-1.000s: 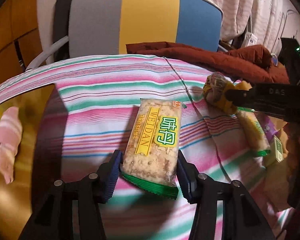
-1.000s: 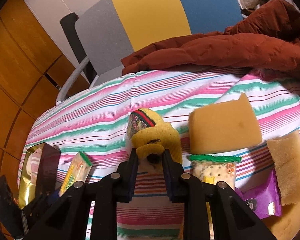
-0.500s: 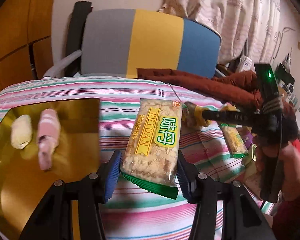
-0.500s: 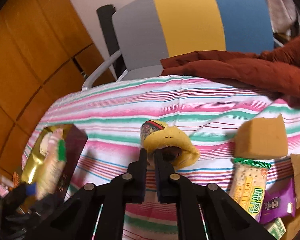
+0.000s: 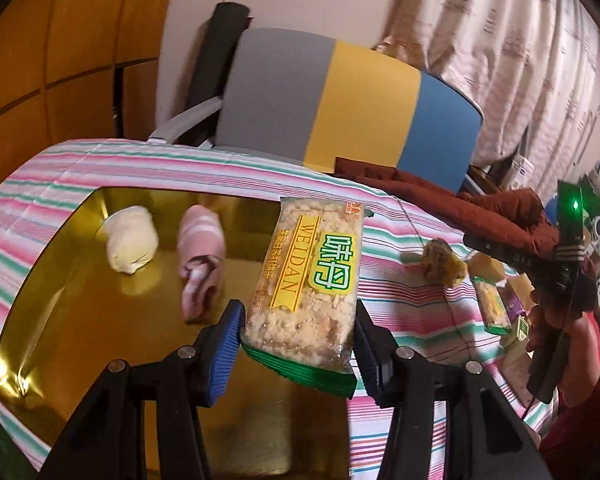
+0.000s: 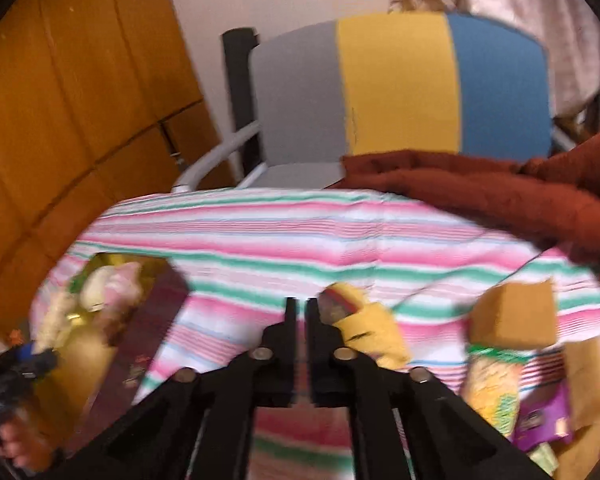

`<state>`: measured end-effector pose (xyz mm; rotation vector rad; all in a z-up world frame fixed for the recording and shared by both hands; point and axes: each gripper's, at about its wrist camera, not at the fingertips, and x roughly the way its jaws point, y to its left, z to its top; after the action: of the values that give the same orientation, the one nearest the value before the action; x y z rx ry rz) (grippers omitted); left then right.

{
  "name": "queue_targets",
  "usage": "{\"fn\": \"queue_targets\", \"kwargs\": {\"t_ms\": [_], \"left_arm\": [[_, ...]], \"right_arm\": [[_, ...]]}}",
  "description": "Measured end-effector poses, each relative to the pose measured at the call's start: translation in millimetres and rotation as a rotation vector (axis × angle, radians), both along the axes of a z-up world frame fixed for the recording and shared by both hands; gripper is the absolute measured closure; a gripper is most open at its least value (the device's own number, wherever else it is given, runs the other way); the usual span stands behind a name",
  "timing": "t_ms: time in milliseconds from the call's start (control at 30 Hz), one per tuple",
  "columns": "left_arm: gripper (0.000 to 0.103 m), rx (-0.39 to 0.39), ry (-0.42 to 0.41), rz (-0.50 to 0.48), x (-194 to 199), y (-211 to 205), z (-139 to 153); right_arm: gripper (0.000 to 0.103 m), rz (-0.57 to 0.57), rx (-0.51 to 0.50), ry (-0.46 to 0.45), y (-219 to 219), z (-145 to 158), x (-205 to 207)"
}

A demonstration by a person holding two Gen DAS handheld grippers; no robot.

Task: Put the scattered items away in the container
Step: 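Carry the hat and WEIDAN pack over the gold tray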

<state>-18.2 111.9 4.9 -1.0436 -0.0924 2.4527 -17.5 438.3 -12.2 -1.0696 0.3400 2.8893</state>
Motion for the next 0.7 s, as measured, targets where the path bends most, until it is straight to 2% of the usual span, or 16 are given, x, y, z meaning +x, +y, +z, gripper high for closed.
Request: {"fn": "queue_targets", "kwargs": {"t_ms": [33,67,100,133,233,300,367,400,500,700], "left_arm": [[0.050,0.001,-0.004,0.005,-1.7,-2.5,-0.6],[0.050,-0.001,-0.006,0.010,-2.4,-4.3,-1.8],[0.050,-0.003,-0.010,0.015,-2.4,-5.3,-3.3],[0.050,-0.004,-0.016,0.020,-2.8,-6.8,-4.9],[0.050,0.006,-0.045,0.030,-5.1,-9.9,-10.6],[0.050,0.008,-0.051,0.032,-5.5,-11.0,-12.3],[0.050,0.006,-0.048,0.034,-4.7,-13.9,-13.6],[0.050,0.007,-0.048,0.035,-4.6,-15.0,-13.9],[0.050,0.013,-0.054,0.047,-4.3,-18.8,-14.9],[0.050,0.032,-0.075,0.087,-7.5,-36.8,-17.0]], "right_arm": [[0.039,-0.025,0.023,-0.007,1.5,-1.2,-1.0],[0.002,-0.052,0.052,-0.004,2.4,-2.9,-1.8],[0.001,-0.064,0.074,0.006,2.7,-4.3,-1.8],[0.002,-0.042,0.091,-0.012,1.7,-9.1,-6.4],[0.023,-0.001,0.076,-0.099,1.7,-24.6,-21.1],[0.051,0.013,0.044,-0.144,4.3,-36.3,-26.1],[0.058,0.003,0.074,-0.187,3.7,-44.6,-29.0],[0.066,0.002,0.086,-0.188,3.8,-46.4,-26.9],[0.077,-0.012,0.070,-0.165,7.6,-42.4,-21.6],[0.086,0.004,0.059,-0.105,-4.6,-23.2,-15.8]]}}
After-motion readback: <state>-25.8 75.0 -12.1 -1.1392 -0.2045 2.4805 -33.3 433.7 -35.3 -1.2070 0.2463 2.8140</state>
